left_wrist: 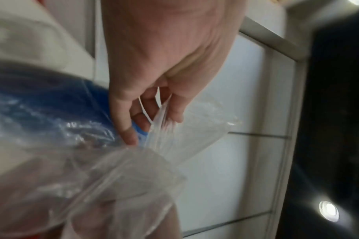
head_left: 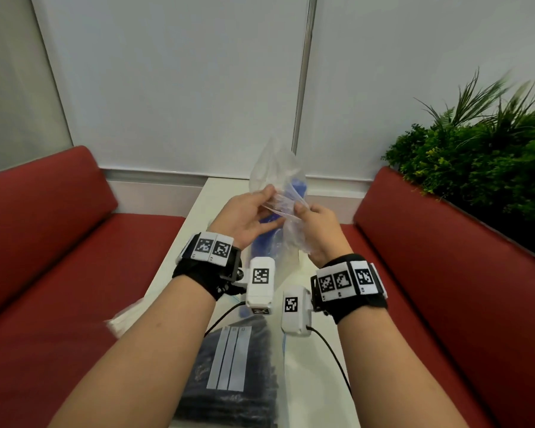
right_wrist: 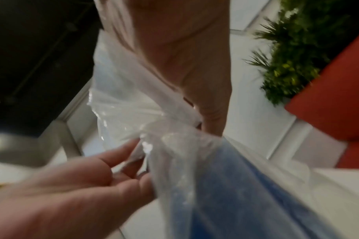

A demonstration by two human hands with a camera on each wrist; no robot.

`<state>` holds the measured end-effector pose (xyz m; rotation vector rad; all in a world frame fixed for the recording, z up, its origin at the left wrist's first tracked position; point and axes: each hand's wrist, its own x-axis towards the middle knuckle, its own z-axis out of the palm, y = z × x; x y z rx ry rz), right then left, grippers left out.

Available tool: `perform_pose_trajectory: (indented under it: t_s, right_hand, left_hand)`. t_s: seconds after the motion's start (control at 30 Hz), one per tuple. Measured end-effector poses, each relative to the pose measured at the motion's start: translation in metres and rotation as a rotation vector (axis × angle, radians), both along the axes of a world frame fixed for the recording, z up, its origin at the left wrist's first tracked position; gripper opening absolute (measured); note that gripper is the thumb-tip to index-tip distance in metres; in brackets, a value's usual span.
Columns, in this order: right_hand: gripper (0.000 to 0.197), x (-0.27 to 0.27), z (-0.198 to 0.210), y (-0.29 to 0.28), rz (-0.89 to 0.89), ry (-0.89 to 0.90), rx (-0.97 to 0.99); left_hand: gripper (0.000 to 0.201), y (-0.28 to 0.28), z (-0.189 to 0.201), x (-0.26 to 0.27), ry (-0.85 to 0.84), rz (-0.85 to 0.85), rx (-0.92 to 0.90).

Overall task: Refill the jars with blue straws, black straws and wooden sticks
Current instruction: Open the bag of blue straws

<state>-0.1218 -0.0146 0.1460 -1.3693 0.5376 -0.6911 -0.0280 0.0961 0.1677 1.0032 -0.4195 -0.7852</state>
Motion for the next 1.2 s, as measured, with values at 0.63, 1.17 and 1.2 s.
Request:
perform_pose_trajectory:
  t_s: [0.63,1.17,1.2]
  right_hand:
    - [0.028,-0.018,-0.018,-0.008,0.259,-0.254,0.792]
    - [0.040,-0.007,-0.023,-0.002,-0.006,0.121,0.398]
    - [0.041,-0.007,-0.024,-0.004,0.013,0.123,0.456]
  left_hand:
    - [0.021,0.043,-0.031,0.027,0.329,-0.317,0.103]
    - [0.055,0.014,-0.060,0.018,-0.091,0.105,0.326]
    - [0.048,0.014,-0.062,0.018,-0.019,0.068,0.262]
